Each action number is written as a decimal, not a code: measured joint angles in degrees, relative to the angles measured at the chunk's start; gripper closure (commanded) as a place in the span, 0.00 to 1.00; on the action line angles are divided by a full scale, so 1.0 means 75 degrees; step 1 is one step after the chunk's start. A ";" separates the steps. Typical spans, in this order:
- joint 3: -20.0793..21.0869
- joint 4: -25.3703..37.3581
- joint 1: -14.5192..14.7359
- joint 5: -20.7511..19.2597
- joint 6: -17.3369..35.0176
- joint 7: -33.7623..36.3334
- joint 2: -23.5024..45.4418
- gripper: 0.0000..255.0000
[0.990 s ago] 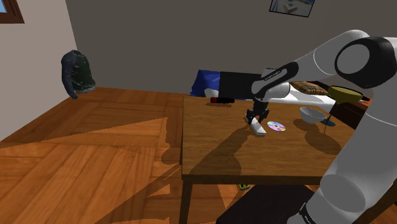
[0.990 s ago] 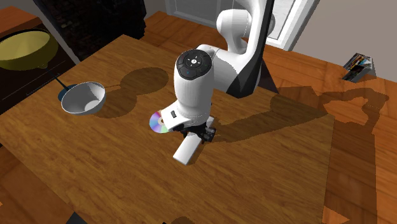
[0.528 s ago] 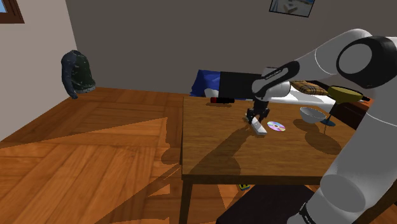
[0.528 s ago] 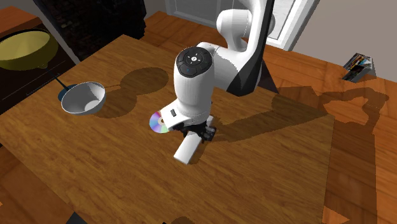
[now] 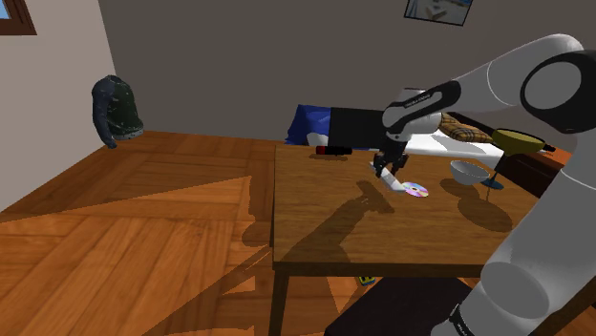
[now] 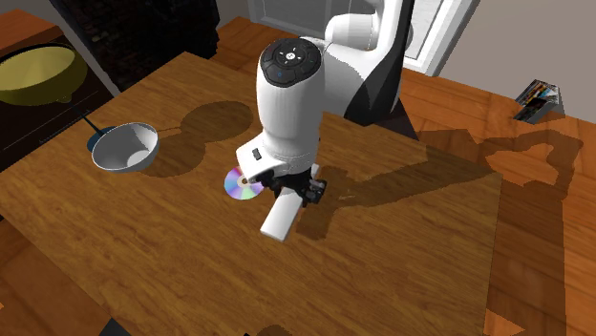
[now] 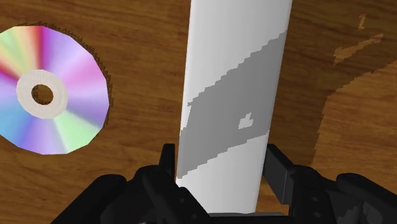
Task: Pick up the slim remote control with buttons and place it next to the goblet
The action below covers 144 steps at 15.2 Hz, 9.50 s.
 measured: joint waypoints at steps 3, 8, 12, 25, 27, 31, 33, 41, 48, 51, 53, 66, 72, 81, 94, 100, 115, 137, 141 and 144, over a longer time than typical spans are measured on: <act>0.0005 0.0177 0.0007 -0.0050 -0.0311 0.0037 -0.0142 1.00; 0.0010 0.0458 0.0010 -0.0120 -0.0798 0.0072 -0.0356 1.00; 0.0029 0.0700 0.0024 -0.0169 -0.1194 0.0119 -0.0517 1.00; 0.0070 0.1723 0.0044 -0.0242 -0.2504 0.0164 -0.0815 1.00; 0.0071 0.1917 0.0044 -0.0247 -0.2721 0.0159 -0.0840 1.00; 0.0082 0.2300 0.0051 -0.0248 -0.3125 0.0159 -0.0860 1.00; 0.0074 0.2485 0.0044 -0.0251 -0.3325 0.0136 -0.0876 1.00; 0.0078 0.3429 0.0052 -0.0213 -0.4164 0.0102 -0.0769 1.00; 0.0070 0.4293 0.0051 -0.0170 -0.4897 0.0060 -0.0632 1.00; 0.0067 0.4728 0.0052 -0.0138 -0.5231 0.0044 -0.0527 1.00; -0.0036 0.4750 -0.0042 -0.0159 -0.5299 -0.0152 -0.0578 1.00; -0.1339 0.4585 -0.1097 -0.0283 -0.5247 -0.2496 -0.0778 1.00; -0.2048 0.5061 -0.1680 -0.0046 -0.5272 -0.3784 -0.0288 1.00; -0.2979 0.6631 -0.2983 0.0955 -0.5655 -0.5851 0.1221 1.00; -0.3239 0.8427 -0.4955 0.2303 -0.5949 -0.7562 0.3143 1.00; -0.3287 0.7311 -0.4586 0.2082 -0.5145 -0.7556 0.2812 1.00; -0.3277 0.5310 -0.4120 0.1903 -0.3436 -0.7558 0.2500 1.00; -0.3042 0.3654 -0.4130 0.2361 -0.1408 -0.7898 0.3005 1.00; -0.2972 0.3407 -0.4138 0.2483 -0.1053 -0.7958 0.3137 1.00; -0.2924 0.3315 -0.4182 0.2594 -0.0813 -0.8027 0.3246 1.00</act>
